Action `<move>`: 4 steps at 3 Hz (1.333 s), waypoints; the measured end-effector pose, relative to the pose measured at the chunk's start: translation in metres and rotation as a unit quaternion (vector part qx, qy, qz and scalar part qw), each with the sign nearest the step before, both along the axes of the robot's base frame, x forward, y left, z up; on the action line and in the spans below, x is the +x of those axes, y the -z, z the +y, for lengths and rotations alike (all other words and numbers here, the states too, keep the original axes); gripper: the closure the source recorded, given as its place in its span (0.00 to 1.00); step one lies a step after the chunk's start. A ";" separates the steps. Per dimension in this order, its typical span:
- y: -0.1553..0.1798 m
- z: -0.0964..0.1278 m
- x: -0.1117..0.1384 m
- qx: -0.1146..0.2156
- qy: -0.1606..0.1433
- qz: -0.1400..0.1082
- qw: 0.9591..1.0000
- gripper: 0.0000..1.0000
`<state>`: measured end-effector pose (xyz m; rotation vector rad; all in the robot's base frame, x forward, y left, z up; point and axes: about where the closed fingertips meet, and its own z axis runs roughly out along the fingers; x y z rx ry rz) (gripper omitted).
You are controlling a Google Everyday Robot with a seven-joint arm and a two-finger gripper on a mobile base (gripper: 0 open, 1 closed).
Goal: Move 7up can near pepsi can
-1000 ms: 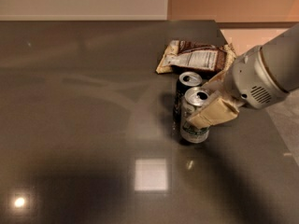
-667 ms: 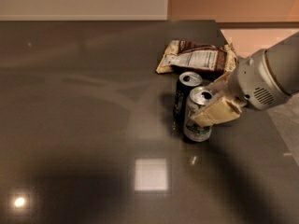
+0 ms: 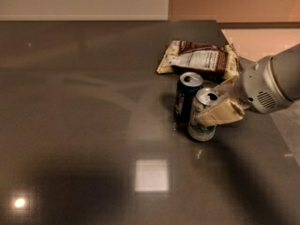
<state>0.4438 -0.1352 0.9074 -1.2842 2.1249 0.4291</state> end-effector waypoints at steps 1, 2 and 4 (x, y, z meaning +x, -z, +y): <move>0.004 -0.004 0.006 0.012 0.008 0.002 1.000 0.58; 0.007 -0.008 0.009 0.018 0.015 0.004 1.000 0.36; 0.007 -0.009 0.011 0.017 0.017 0.004 1.000 0.00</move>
Offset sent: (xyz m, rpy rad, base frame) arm 0.0164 -0.0154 -0.0143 0.0542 0.0225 -0.0480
